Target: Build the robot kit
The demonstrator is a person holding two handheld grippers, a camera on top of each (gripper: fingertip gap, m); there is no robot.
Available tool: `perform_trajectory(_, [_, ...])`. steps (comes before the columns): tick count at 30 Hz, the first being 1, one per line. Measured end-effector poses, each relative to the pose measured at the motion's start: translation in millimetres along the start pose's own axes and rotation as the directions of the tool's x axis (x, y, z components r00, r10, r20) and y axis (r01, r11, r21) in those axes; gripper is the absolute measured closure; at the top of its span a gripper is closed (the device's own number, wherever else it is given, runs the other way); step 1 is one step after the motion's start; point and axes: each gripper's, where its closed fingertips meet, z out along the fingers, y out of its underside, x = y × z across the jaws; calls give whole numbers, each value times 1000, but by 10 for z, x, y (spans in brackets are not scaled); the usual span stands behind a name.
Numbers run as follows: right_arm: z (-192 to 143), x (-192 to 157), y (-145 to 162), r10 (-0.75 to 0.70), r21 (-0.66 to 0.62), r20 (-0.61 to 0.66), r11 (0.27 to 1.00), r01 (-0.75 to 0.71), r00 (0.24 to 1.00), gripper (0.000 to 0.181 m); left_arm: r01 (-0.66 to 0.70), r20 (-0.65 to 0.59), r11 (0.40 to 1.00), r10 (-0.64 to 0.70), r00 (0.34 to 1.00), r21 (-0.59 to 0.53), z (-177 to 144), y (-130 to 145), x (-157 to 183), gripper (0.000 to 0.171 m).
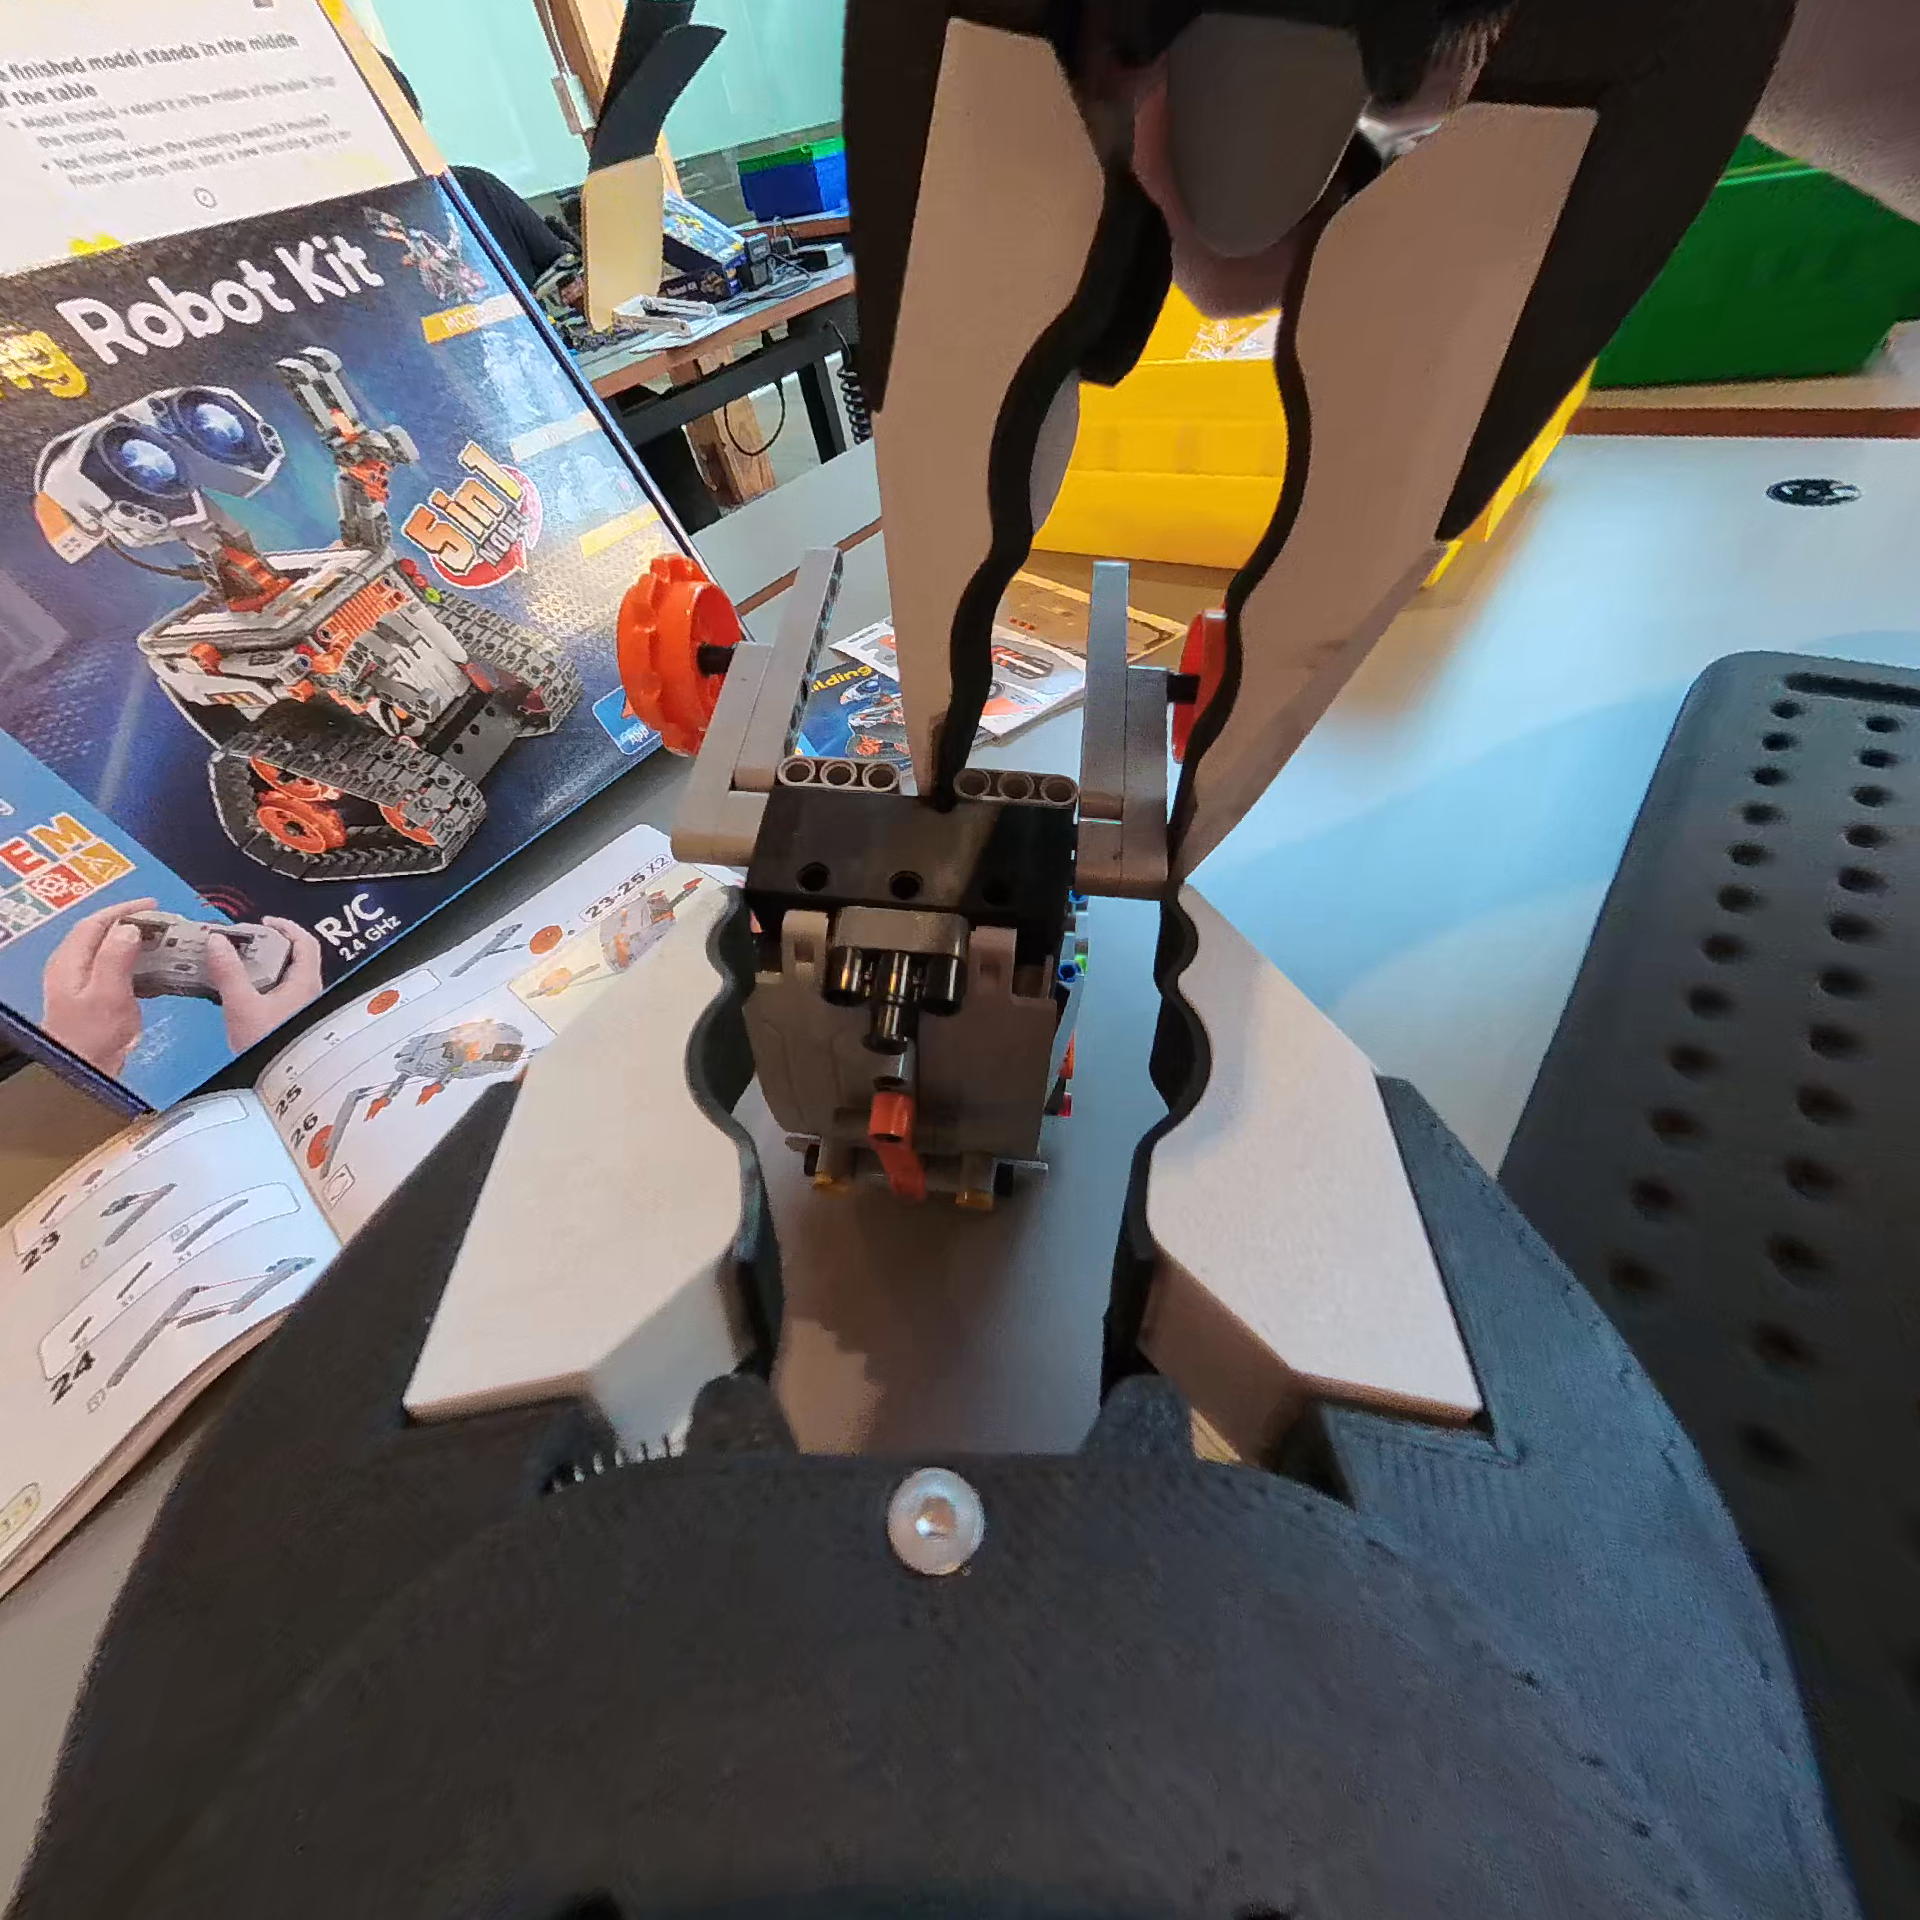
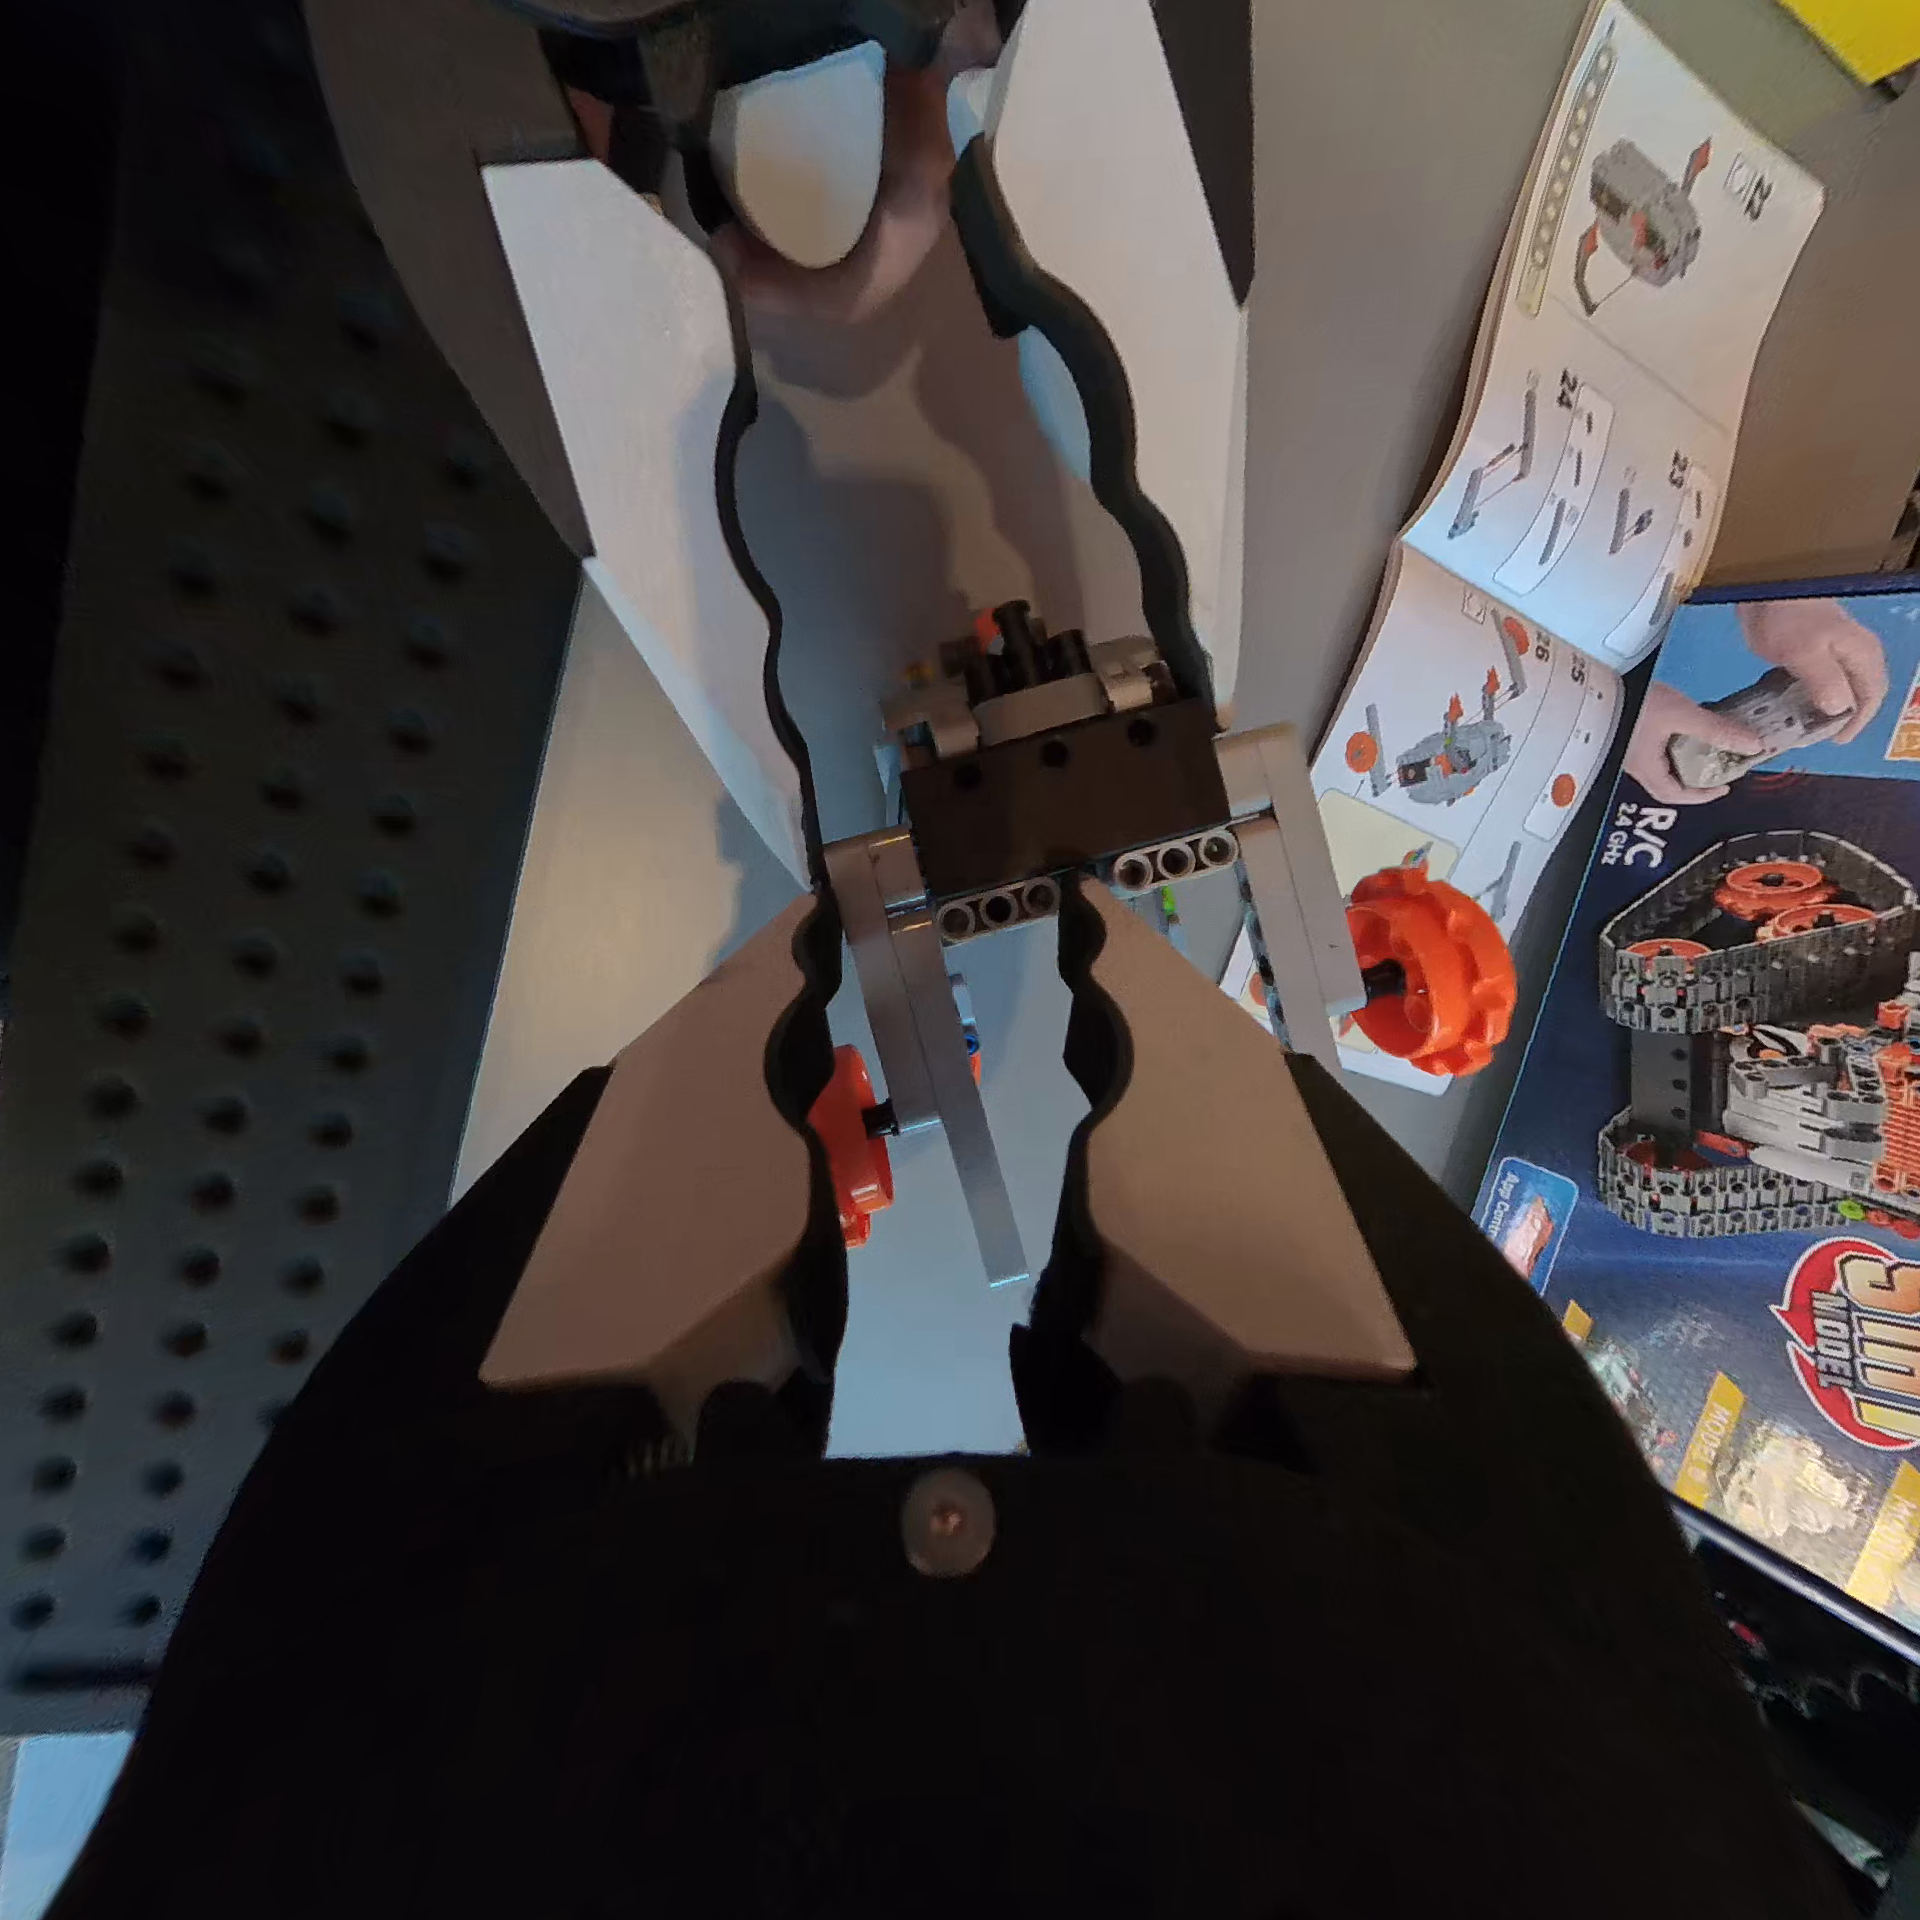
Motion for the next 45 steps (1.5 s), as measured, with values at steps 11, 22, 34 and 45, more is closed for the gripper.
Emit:
perform_trajectory(11, [-122, -102, -15, -37, 57, 55, 998, 34, 998, 129, -64, -27, 998, 64, 998, -8, -40, 19, 75, 95])
perform_trajectory(22, [-874, 63, 19, 273, 672, -67, 724, -159, 960, 130, -77, -52, 997, 78, 996, 5, -402, 241, 42, 96])
perform_trajectory(34, [-5, -125, 204, 57, 574, -216, 815, 80, 975, 112, -215, -96, 977, 215, 972, 19, -524, 356, 109, 96])
perform_trajectory(45, [192, -104, -119, -119, 556, -196, 804, 210, 973, 111, -274, -128, 960, 265, 956, -60, -438, 563, 131, 96])
